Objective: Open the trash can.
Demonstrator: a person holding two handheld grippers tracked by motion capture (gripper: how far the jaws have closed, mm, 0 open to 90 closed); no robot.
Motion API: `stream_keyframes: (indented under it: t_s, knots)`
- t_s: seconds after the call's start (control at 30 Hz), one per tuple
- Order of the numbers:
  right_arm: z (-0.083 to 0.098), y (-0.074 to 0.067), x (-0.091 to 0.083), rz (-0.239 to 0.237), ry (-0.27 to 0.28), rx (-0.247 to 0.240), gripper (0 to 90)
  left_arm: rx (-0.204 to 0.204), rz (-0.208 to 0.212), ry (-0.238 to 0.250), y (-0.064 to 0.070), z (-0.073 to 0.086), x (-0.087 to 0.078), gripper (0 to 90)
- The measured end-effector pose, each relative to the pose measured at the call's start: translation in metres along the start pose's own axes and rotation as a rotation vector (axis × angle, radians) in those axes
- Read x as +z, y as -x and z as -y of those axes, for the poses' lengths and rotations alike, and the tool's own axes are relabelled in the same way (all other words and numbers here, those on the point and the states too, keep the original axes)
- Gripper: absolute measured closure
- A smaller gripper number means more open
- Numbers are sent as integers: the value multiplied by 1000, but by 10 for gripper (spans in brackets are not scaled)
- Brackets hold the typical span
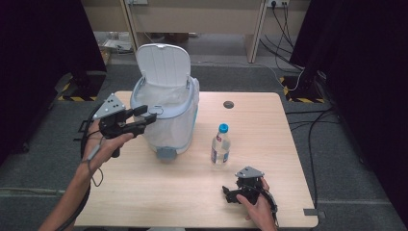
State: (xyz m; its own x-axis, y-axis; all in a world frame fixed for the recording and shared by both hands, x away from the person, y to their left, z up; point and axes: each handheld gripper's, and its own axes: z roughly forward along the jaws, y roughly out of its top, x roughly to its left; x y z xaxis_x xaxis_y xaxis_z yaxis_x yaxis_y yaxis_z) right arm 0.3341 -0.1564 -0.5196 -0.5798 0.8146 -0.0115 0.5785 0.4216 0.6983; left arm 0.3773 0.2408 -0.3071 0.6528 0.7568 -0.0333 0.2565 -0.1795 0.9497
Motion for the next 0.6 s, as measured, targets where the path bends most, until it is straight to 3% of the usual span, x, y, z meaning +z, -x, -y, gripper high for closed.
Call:
stream_keyframes:
  t_s: [0.13, 0.3, 0.43, 0.6]
  knots:
    - [0, 0, 0, 0, -1, 0, 2, 13, -7, 7, 2, 7, -6, 396]
    - [0, 0, 0, 0, -2, 2, 2, -9, 12, 22, 4, 16, -12, 299]
    - [0, 0, 0, 0, -2, 1, 2, -18, 18, 8, 5, 28, -11, 199]
    - [0, 0, 0, 0, 0, -2, 2, -40, 21, -8, 5, 43, -9, 146]
